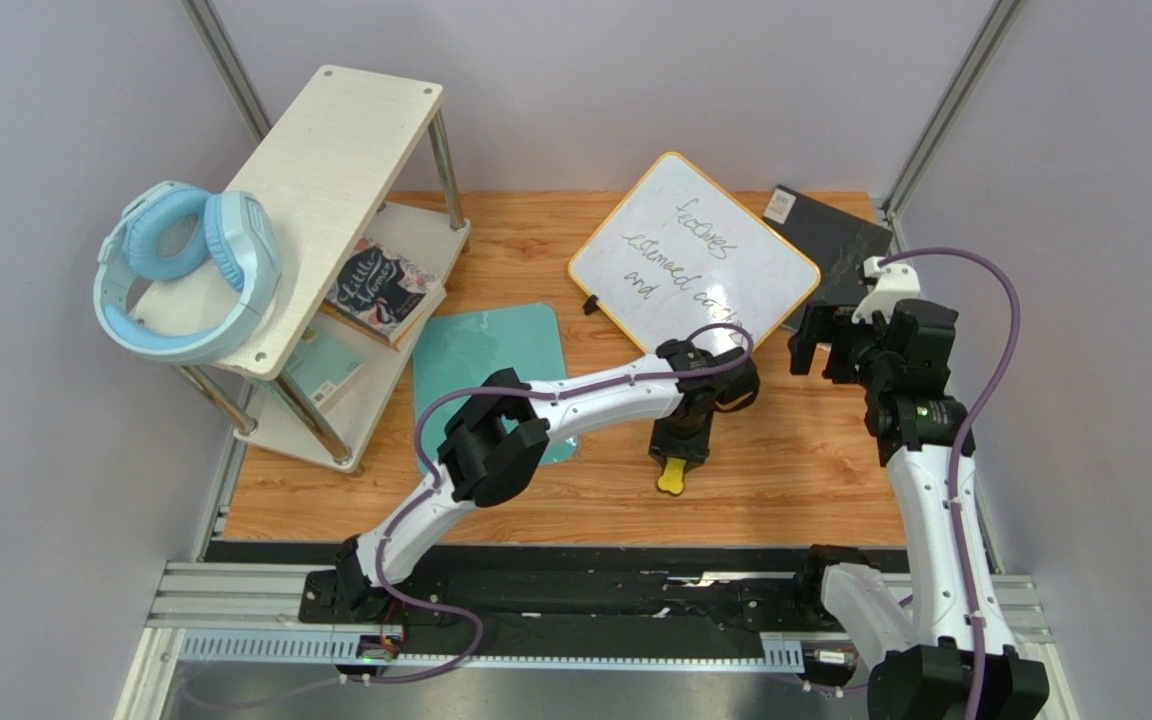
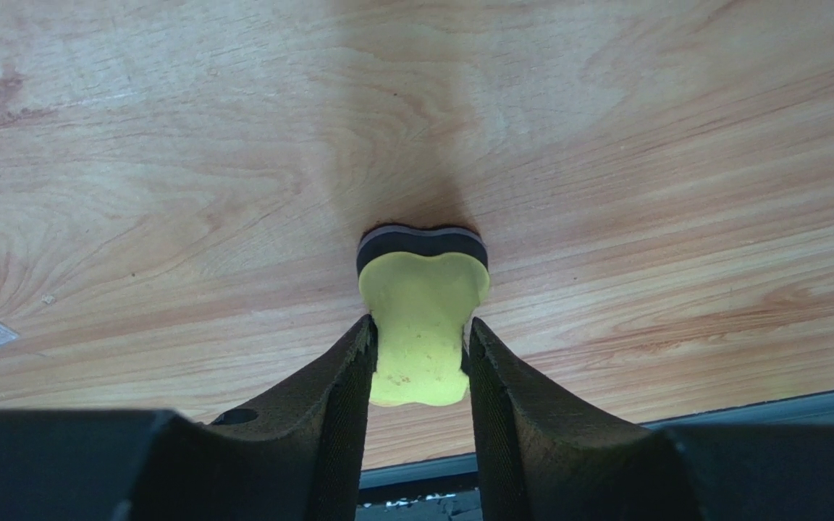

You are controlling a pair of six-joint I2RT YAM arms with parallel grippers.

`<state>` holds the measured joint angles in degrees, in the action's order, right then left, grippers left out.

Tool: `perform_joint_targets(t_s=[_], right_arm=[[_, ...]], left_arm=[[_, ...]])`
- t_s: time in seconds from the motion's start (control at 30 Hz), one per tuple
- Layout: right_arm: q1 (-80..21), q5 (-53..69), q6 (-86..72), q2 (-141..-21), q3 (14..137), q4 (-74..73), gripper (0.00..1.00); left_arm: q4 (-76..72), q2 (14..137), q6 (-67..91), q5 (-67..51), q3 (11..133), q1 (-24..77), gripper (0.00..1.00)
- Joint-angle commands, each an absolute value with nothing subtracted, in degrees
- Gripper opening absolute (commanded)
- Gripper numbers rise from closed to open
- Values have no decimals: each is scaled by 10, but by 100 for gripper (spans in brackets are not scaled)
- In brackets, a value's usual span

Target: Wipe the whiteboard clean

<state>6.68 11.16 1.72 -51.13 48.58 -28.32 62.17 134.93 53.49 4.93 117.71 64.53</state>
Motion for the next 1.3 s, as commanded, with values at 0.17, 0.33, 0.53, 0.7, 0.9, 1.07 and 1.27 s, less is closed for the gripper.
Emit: perform_joint_targets(t_s=[0.17,0.33,0.53,0.7,0.9,1.07,1.27], right_arm=[[76,120,11,-498,497,-272,97],[77,119,12,-499,497,-272,97],[83,117,13,-498,497,-273,97],[87,124,13,-497,497,-273,97],[93,132,12,-497,498,-276,97],[108,212,25,-495,504,-283,100],[117,206,35,-561,547,-283,100]], left_arm=[[682,1382,492,23,1242,646,46],[704,1397,478,15,1268,645,35],[714,1403,475,12,1280,646,17],[684,1372,475,21,1241,646,0],[642,1290,469,72,1161,644,0],[610,1204,444,109,1119,624,0],[544,1129,375,99,1096,556,0]])
